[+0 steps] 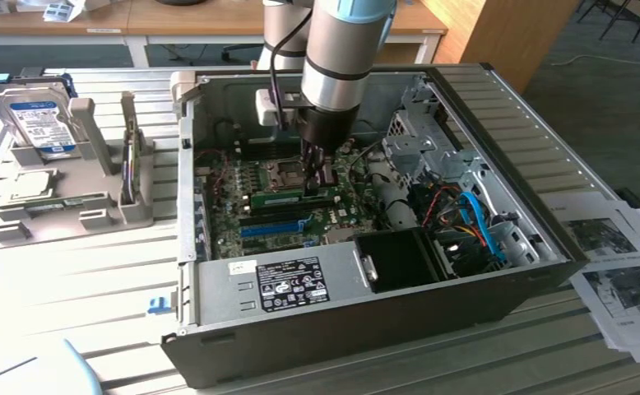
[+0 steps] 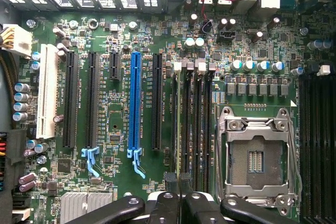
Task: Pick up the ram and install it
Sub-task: 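Insert the ram into the slot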
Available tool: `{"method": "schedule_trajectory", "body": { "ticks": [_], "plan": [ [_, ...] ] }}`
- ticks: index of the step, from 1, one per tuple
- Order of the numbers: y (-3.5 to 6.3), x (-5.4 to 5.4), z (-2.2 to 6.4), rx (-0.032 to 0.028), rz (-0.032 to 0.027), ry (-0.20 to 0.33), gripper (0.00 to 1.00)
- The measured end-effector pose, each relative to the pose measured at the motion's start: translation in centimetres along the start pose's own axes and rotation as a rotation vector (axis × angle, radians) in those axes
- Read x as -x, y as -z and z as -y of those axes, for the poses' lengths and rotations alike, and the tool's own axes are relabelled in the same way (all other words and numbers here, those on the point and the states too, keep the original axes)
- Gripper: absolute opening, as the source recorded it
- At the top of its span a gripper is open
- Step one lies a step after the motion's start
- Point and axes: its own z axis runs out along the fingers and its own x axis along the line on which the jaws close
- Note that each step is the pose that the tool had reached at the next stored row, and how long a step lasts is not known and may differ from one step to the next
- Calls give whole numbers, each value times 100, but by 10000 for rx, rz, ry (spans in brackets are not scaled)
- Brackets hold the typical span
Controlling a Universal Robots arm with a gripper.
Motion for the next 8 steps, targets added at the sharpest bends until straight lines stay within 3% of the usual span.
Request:
{"method": "schedule_trajectory", "body": {
  "ticks": [8],
  "plan": [
    [-25,0,1,-1,1,0,11]
  ]
}}
